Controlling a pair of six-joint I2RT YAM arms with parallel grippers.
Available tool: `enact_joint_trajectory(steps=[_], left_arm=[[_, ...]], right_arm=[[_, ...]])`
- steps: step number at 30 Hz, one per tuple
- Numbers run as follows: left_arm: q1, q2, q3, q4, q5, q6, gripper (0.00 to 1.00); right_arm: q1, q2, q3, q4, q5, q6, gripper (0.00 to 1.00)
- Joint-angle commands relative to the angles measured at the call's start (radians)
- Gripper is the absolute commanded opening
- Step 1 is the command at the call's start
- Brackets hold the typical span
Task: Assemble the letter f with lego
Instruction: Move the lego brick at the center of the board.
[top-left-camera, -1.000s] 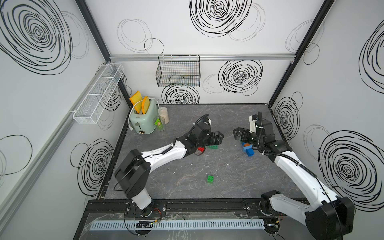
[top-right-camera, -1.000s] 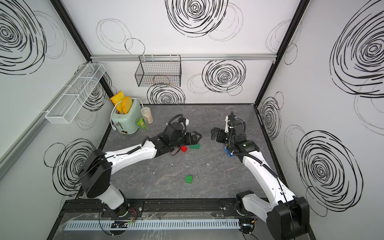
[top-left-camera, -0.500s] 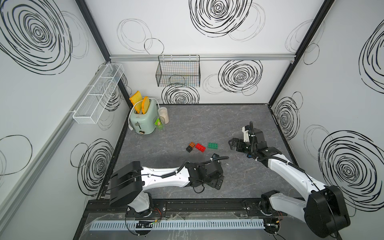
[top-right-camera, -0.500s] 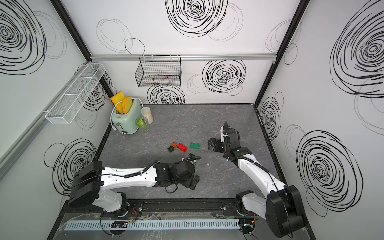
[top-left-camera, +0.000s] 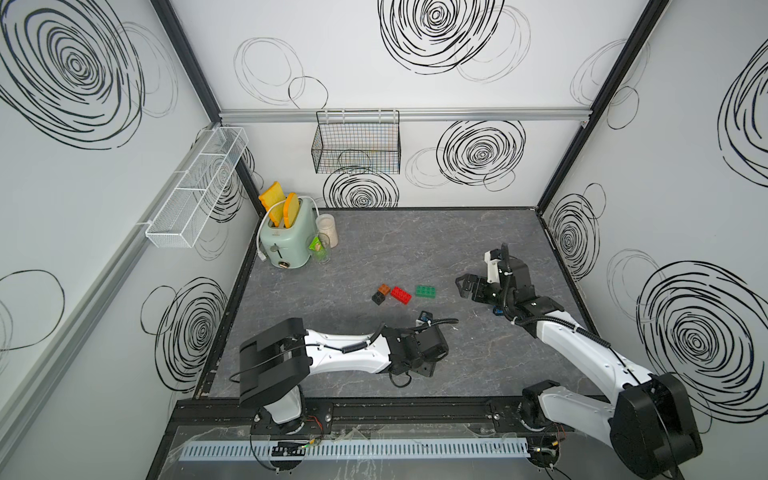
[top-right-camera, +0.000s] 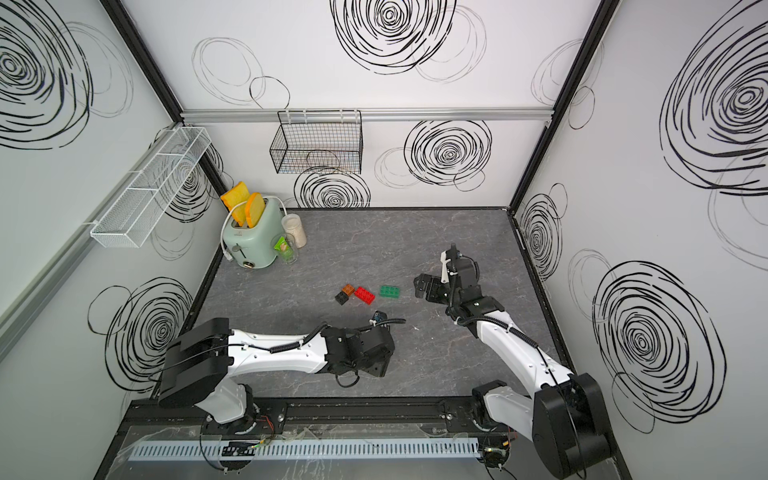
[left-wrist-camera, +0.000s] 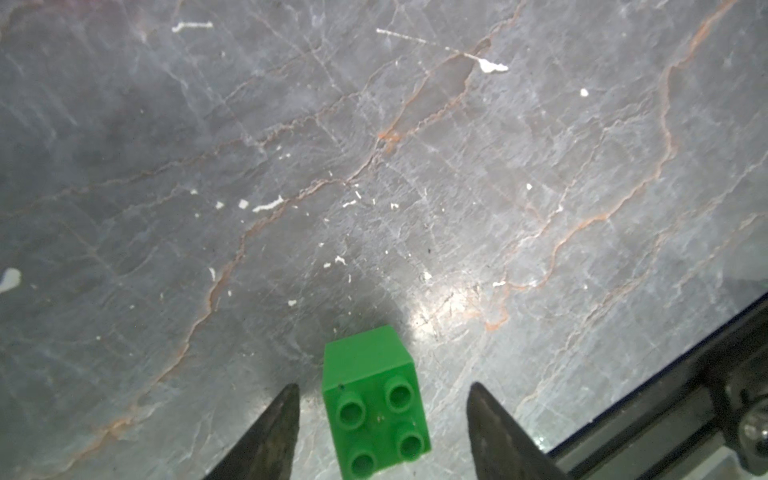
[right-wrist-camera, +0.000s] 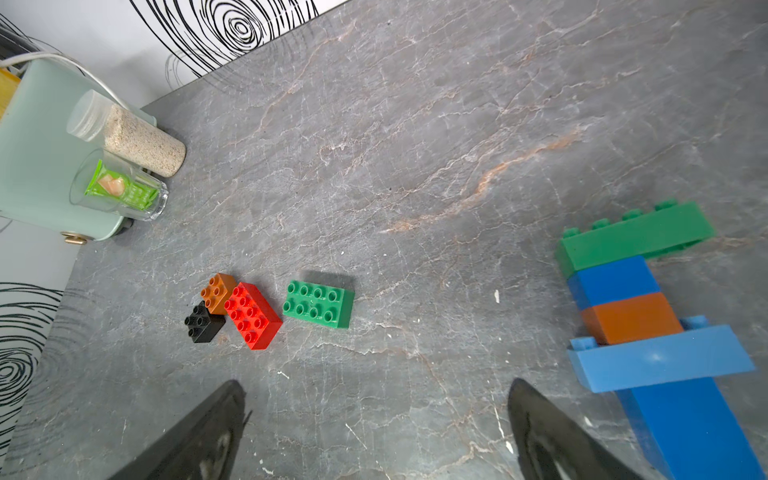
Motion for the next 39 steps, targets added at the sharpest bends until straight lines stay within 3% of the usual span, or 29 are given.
enact_joint_trajectory(steps=[1,6,19,29,39], left_arm=[[0.003,0.008,-0.002,0.009,0.005,-0.032,0.62],[0.002,0.018,0.004,0.001,0.003,-0.039,0.57],[0.034,0.062,0.032,-0.067,-0.035,-0.078,0.21],[0.209,0.113,0.124,-0.132,-0.148,-0.048,0.22],[0.248,0.227,0.232,-0.139,-0.129,-0.083,0.27]], right_arm=[[0.004,0.017,0.045,-0.048,-0.006,0.003,0.99],[0.005,0.001,0.040,-0.045,-0.015,-0.005,0.99],[0.013,0.015,0.040,-0.025,-0.089,-0.022,0.99],[0.036,0.045,0.052,-0.043,-0.058,-0.029,0.99],[0.055,0.081,0.062,-0.051,-0.057,-0.038,0.99]])
